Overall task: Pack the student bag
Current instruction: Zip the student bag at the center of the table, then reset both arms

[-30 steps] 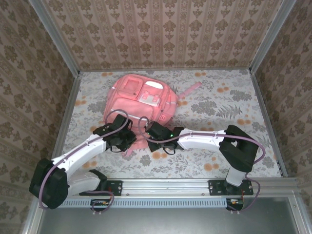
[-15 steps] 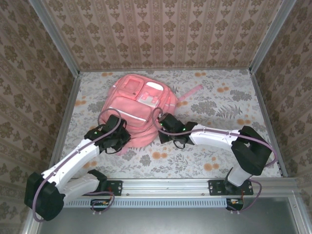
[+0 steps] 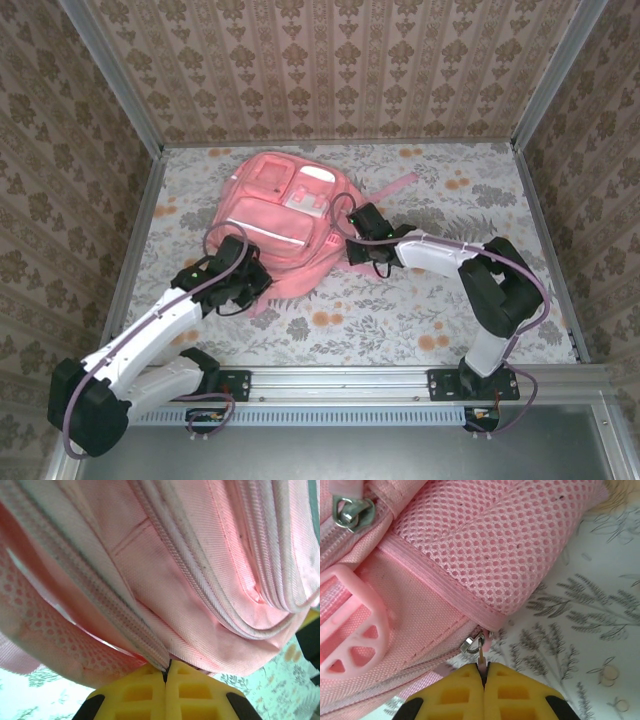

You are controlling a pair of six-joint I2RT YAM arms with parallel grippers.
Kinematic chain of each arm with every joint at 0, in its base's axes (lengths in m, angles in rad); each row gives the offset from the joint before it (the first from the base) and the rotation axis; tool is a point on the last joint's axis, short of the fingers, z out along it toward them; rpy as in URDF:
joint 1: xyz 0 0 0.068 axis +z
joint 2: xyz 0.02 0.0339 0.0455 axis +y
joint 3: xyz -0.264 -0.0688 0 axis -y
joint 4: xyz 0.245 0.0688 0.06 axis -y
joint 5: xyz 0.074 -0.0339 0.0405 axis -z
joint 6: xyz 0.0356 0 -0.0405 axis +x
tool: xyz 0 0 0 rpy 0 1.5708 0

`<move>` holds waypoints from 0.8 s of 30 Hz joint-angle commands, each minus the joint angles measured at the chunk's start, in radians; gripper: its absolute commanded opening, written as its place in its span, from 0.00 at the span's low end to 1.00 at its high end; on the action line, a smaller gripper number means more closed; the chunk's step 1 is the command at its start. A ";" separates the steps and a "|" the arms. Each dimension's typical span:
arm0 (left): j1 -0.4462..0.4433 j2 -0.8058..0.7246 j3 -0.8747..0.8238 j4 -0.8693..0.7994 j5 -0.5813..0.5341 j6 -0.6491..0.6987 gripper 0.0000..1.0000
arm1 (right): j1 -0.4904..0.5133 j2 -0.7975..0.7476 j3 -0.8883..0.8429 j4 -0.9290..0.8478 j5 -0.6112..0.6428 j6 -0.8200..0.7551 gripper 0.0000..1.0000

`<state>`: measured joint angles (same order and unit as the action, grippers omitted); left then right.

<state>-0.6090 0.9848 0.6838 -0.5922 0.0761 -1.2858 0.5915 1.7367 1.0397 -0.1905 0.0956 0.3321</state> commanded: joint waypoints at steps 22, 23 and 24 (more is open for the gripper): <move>-0.130 0.342 0.430 -0.003 0.061 0.265 0.91 | -0.156 -0.189 0.036 -0.104 0.111 -0.031 0.52; -0.108 0.331 0.442 -0.037 0.050 0.296 0.97 | -0.159 -0.233 0.016 -0.103 0.125 -0.027 0.55; -0.069 0.320 0.455 -0.068 0.042 0.349 1.00 | -0.163 -0.283 -0.012 -0.100 0.140 -0.027 0.60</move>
<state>-0.7441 1.3499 1.0954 -0.5354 0.1612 -1.0737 0.4362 1.5829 1.0771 -0.2680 0.1673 0.2943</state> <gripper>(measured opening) 0.979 0.583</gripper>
